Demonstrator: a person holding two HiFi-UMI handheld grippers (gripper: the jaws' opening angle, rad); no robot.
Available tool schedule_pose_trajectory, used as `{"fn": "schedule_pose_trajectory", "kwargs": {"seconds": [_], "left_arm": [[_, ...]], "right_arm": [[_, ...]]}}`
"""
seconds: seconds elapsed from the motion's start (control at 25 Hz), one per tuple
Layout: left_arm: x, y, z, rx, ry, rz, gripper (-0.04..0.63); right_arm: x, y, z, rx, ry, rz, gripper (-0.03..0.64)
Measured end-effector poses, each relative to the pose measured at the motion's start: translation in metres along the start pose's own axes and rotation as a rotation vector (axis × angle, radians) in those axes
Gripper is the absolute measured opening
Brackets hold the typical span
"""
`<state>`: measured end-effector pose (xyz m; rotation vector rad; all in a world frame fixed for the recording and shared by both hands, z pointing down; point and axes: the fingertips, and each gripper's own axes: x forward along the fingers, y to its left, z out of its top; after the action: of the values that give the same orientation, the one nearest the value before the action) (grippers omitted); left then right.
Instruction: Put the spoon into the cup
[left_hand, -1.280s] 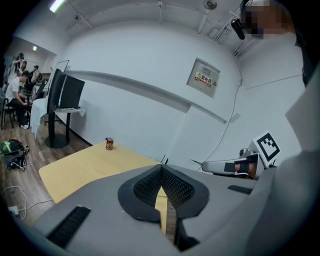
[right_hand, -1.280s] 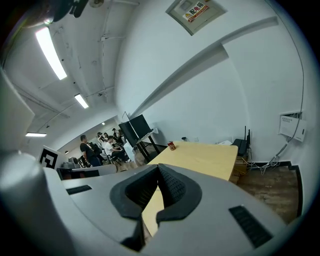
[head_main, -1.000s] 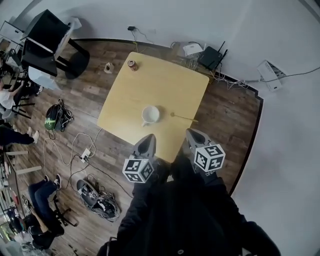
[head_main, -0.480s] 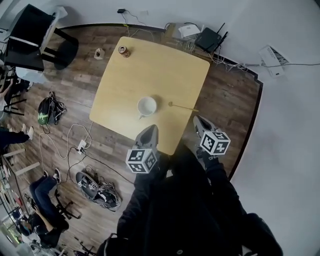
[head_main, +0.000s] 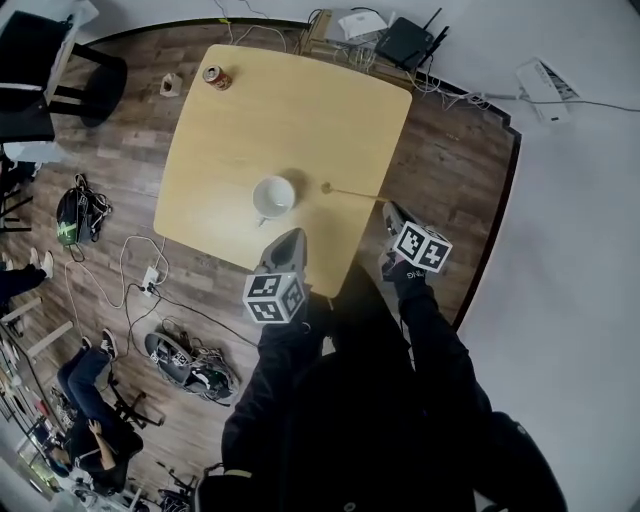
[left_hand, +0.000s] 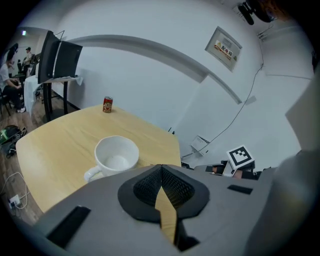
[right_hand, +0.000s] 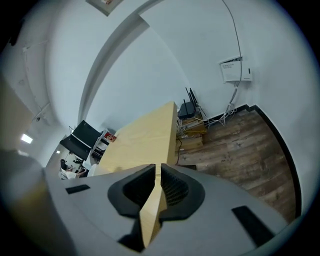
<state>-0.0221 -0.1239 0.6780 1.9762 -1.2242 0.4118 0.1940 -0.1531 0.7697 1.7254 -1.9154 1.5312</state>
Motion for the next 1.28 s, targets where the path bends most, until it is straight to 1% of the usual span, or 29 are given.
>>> {"fn": "schedule_pose_trajectory", "kwargs": {"seconds": [0.16, 0.24, 0.36, 0.48, 0.56, 0.6, 0.72, 0.8, 1.0, 1.16, 1.28], "left_arm": [[0.016, 0.004, -0.011, -0.003, 0.034, -0.006, 0.032], [0.021, 0.004, -0.014, -0.002, 0.046, -0.011, 0.032], [0.024, 0.005, -0.018, -0.002, 0.056, -0.013, 0.032], [0.024, 0.008, -0.023, -0.008, 0.065, -0.006, 0.032], [0.023, 0.011, -0.026, -0.013, 0.071, 0.000, 0.032], [0.022, 0.013, -0.028, -0.016, 0.073, 0.004, 0.032], [0.019, 0.013, -0.032, -0.021, 0.077, 0.011, 0.032], [0.018, 0.012, -0.033, -0.026, 0.077, 0.012, 0.032], [0.017, 0.012, -0.033, -0.034, 0.069, 0.011, 0.032], [0.012, 0.011, -0.032, -0.044, 0.054, 0.017, 0.032], [0.008, 0.011, -0.024, -0.050, 0.037, 0.018, 0.032]], "right_arm": [[0.013, -0.019, 0.001, 0.035, -0.014, -0.051, 0.088], [0.019, -0.028, 0.003, 0.082, -0.024, -0.055, 0.117], [0.032, -0.038, -0.004, 0.205, -0.019, -0.016, 0.169], [0.042, -0.042, -0.012, 0.353, -0.015, 0.055, 0.173], [0.047, -0.042, -0.016, 0.420, -0.017, 0.093, 0.173], [0.049, -0.041, -0.017, 0.440, -0.019, 0.111, 0.171], [0.047, -0.035, -0.017, 0.474, -0.029, 0.166, 0.103], [0.046, -0.033, -0.016, 0.483, -0.036, 0.186, 0.067], [0.043, -0.026, -0.009, 0.495, -0.055, 0.228, 0.052], [0.031, -0.013, 0.001, 0.494, -0.084, 0.297, 0.032], [0.021, 0.001, 0.013, 0.478, -0.095, 0.331, 0.025]]}}
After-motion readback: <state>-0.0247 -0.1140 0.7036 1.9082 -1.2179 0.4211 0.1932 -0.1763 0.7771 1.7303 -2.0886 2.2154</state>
